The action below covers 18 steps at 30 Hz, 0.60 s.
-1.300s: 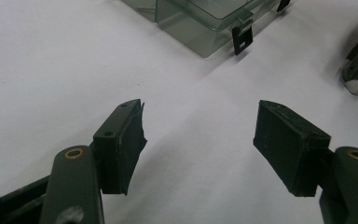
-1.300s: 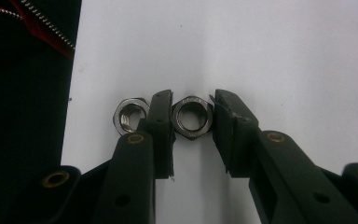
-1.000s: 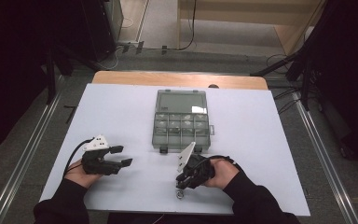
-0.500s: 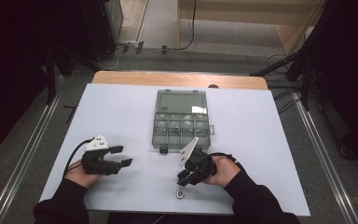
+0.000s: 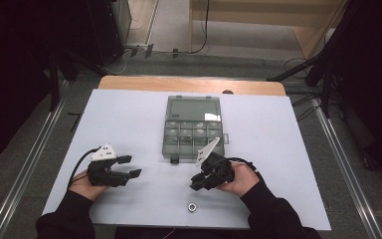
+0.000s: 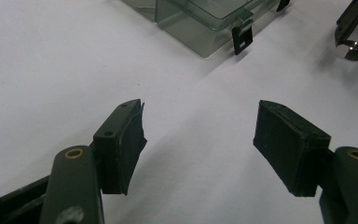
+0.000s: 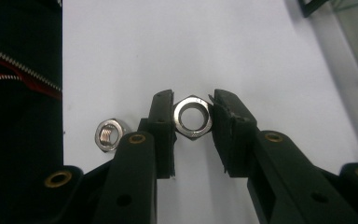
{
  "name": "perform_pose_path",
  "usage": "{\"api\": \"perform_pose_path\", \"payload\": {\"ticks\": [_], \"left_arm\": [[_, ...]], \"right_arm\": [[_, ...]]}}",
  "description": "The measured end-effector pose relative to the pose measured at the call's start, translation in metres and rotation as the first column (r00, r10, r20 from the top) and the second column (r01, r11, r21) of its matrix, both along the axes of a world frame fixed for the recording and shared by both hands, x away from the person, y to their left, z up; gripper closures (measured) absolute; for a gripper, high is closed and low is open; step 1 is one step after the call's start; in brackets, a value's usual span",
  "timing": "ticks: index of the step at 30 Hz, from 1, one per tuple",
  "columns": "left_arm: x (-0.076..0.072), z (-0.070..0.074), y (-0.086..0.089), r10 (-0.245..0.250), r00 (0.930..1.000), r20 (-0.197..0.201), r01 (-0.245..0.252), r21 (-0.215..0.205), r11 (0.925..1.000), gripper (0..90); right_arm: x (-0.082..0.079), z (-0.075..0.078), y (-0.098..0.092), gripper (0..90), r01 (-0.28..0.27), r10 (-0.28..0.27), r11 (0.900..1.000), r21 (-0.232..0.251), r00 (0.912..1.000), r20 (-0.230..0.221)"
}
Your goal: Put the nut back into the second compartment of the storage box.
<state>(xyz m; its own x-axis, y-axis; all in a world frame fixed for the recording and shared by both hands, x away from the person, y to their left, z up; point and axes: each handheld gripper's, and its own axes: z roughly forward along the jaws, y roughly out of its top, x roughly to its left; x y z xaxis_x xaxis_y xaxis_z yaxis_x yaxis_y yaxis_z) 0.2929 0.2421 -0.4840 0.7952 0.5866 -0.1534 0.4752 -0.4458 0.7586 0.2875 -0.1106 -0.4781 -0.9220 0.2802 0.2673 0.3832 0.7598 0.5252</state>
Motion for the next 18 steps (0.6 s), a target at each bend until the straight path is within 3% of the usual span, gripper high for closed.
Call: {"api": "perform_pose_path", "payload": {"ticks": [9, 14, 18], "left_arm": [[0.000, 0.000, 0.000, -0.001, 1.0000, -0.001, 0.001, 0.003, 1.0000, 32.8], [0.000, 0.000, 0.000, -0.002, 1.0000, -0.001, 0.002, 0.004, 1.0000, 32.8], [0.000, 0.000, 0.000, -0.001, 1.0000, -0.002, 0.001, 0.004, 1.0000, 32.8]], "right_arm": [[0.007, 0.009, -0.010, 71.2, 0.098, -0.097, 0.994, 0.038, 0.9952, -0.016], [0.011, 0.014, -0.013, 71.2, 0.152, -0.151, 0.987, 0.059, 0.9884, -0.017], [0.013, 0.019, -0.013, 71.2, 0.210, -0.209, 0.974, 0.081, 0.9777, -0.014]]}}
